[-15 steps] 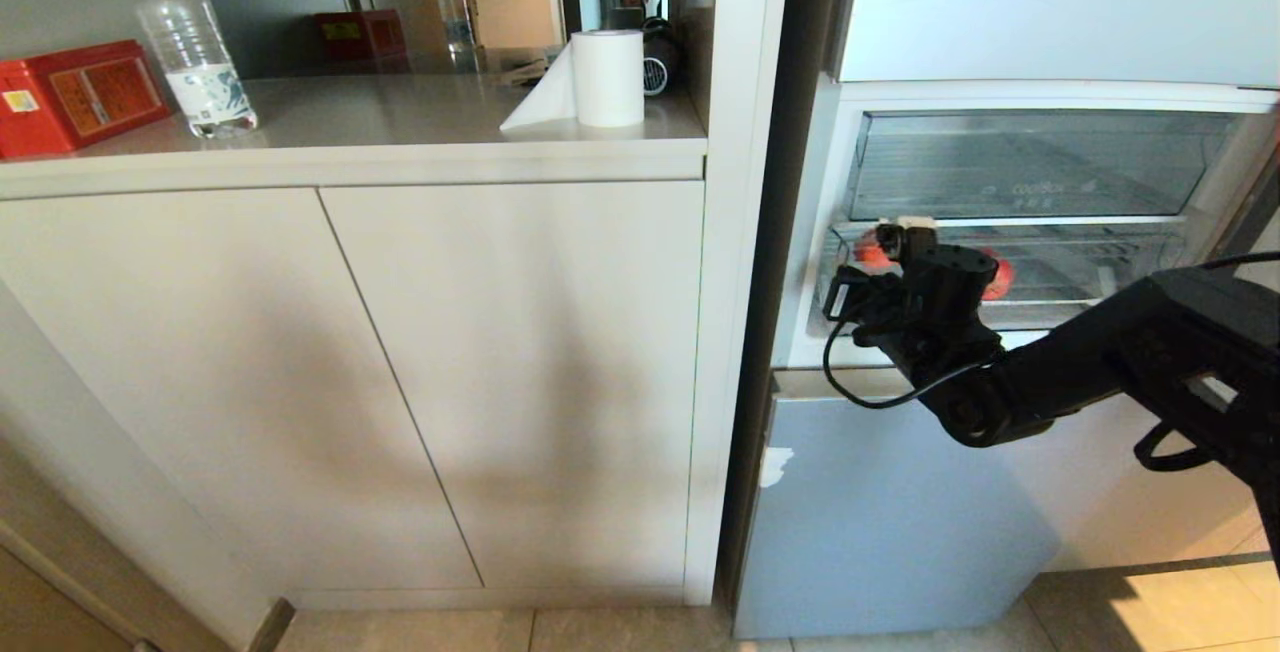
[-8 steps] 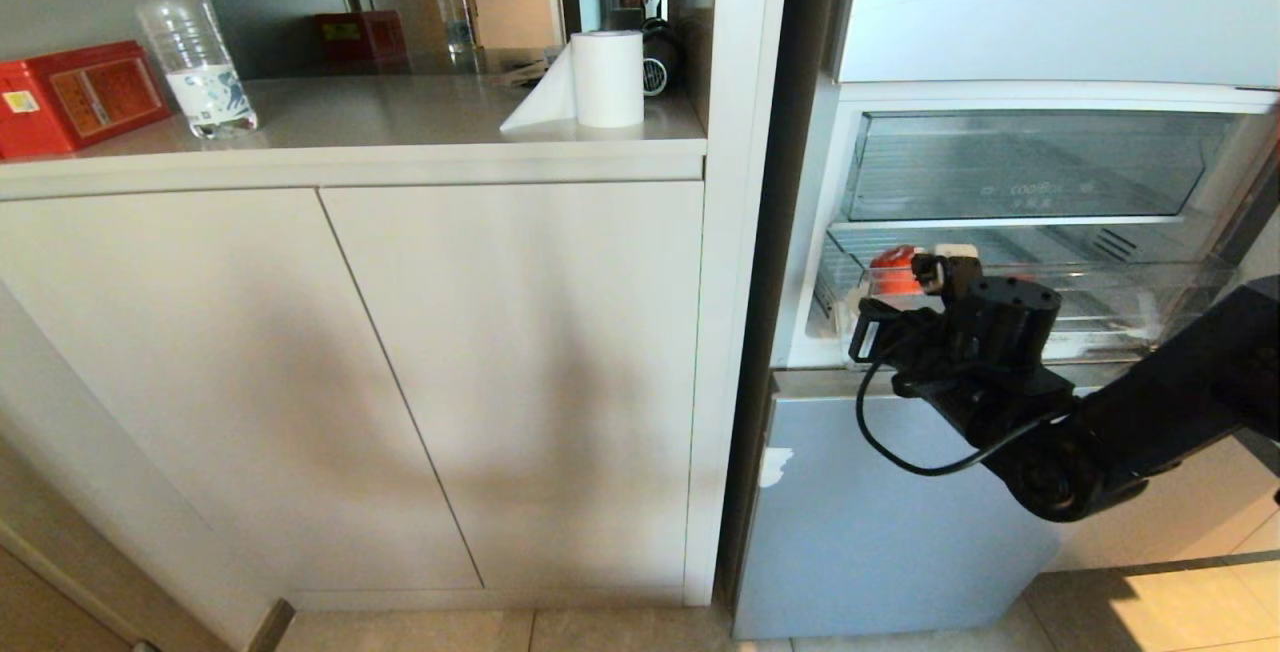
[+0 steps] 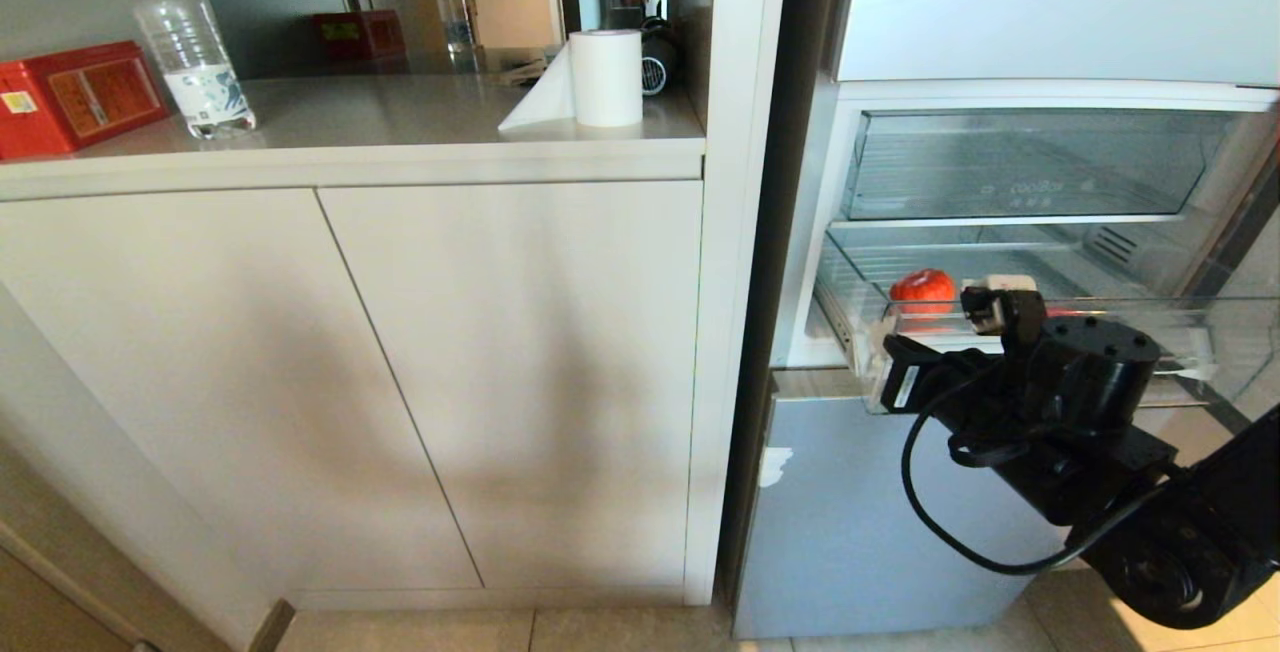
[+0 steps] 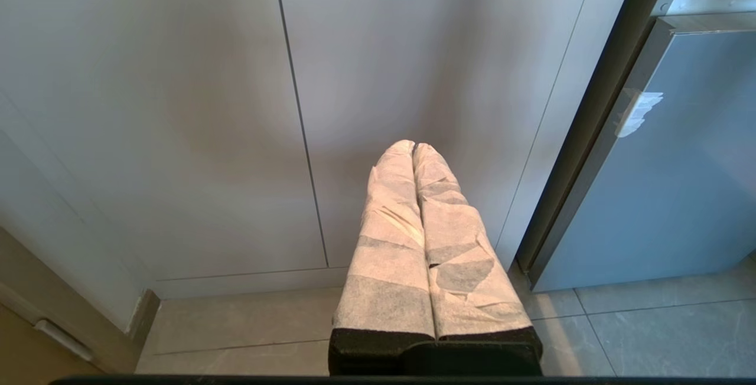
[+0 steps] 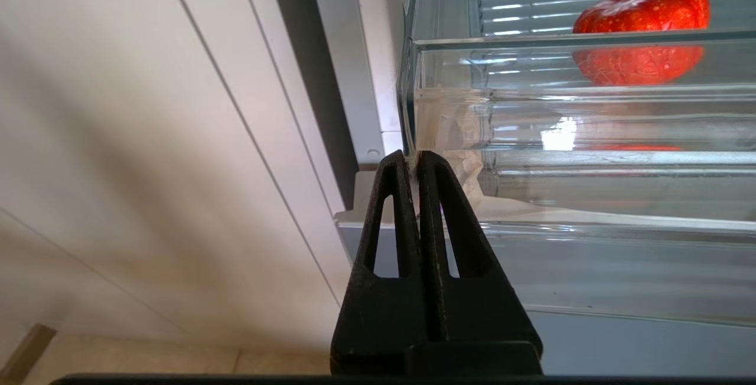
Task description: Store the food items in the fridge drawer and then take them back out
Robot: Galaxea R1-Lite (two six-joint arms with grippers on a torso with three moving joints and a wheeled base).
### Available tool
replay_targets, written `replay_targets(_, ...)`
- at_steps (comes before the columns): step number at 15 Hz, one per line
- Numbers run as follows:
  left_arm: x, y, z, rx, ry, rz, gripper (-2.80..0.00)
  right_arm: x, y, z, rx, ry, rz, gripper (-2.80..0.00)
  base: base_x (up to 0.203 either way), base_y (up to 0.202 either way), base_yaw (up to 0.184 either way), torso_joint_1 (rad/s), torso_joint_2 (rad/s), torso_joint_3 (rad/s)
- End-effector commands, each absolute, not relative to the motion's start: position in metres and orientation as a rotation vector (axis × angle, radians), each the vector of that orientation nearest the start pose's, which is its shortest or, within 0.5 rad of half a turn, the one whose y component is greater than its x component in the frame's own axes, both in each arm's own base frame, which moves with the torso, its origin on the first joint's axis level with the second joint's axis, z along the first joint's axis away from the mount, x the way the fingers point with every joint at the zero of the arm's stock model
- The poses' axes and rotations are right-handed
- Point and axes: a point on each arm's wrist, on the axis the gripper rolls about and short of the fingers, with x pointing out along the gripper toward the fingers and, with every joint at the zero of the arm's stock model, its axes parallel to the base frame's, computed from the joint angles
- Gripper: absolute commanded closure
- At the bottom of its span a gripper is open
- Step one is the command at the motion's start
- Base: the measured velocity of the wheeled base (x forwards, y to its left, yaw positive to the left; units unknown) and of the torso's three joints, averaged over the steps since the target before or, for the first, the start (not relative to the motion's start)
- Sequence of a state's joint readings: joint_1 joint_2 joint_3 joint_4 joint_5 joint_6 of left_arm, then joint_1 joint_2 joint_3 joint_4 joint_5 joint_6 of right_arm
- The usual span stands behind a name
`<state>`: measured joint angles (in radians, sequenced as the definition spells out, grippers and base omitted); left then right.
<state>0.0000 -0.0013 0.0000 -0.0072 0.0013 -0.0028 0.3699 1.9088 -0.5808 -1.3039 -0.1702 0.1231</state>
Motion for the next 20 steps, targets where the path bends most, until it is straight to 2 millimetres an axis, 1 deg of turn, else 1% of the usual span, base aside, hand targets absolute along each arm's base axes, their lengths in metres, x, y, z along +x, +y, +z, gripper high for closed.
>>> replay_targets(1, -0.023, 0.000, 0.076, -0.003, -0.006, 0.002, 0.00, 0.289, 0.110, 0.132, 0.126, 0.018, 0.206, 0.00, 0.000, 0.000, 0.000, 0.000, 0.00, 0.000)
replay_targets(3, -0.023, 0.000, 0.076, -0.003, -0.006, 0.002, 0.00, 0.288, 0.109, 0.130, 0.128, 0.021, 0.206, 0.00, 0.000, 0.000, 0.000, 0.000, 0.00, 0.000)
replay_targets(4, -0.023, 0.000, 0.076, -0.003, -0.006, 0.002, 0.00, 0.286, 0.109, 0.129, 0.128, 0.021, 0.209, -2.80, 0.000, 0.000, 0.000, 0.000, 0.00, 0.000)
replay_targets(7, -0.023, 0.000, 0.076, -0.003, -0.006, 0.002, 0.00, 0.277, 0.106, 0.132, 0.128, 0.022, 0.210, -2.80, 0.000, 0.000, 0.000, 0.000, 0.00, 0.000)
replay_targets(10, -0.023, 0.000, 0.076, -0.003, -0.006, 0.002, 0.00, 0.254, 0.105, 0.139, 0.134, 0.018, 0.236, -2.80, 0.000, 0.000, 0.000, 0.000, 0.00, 0.000)
replay_targets(14, -0.023, 0.000, 0.076, -0.003, -0.006, 0.002, 0.00, 0.223, 0.096, 0.156, 0.140, -0.008, 0.232, -2.80, 0.000, 0.000, 0.000, 0.000, 0.00, 0.000)
replay_targets(16, -0.023, 0.000, 0.076, -0.003, -0.006, 0.002, 0.00, 0.210, 0.087, 0.172, 0.139, -0.011, 0.206, -2.80, 0.000, 0.000, 0.000, 0.000, 0.00, 0.000)
replay_targets(17, -0.023, 0.000, 0.076, -0.003, -0.006, 0.002, 0.00, 0.209, 0.081, 0.179, 0.130, 0.013, 0.178, 0.00, 0.000, 0.000, 0.000, 0.000, 0.00, 0.000)
replay_targets(20, -0.023, 0.000, 0.076, -0.003, -0.006, 0.002, 0.00, 0.229, 0.064, 0.213, 0.117, 0.052, 0.076, 0.00, 0.000, 0.000, 0.000, 0.000, 0.00, 0.000)
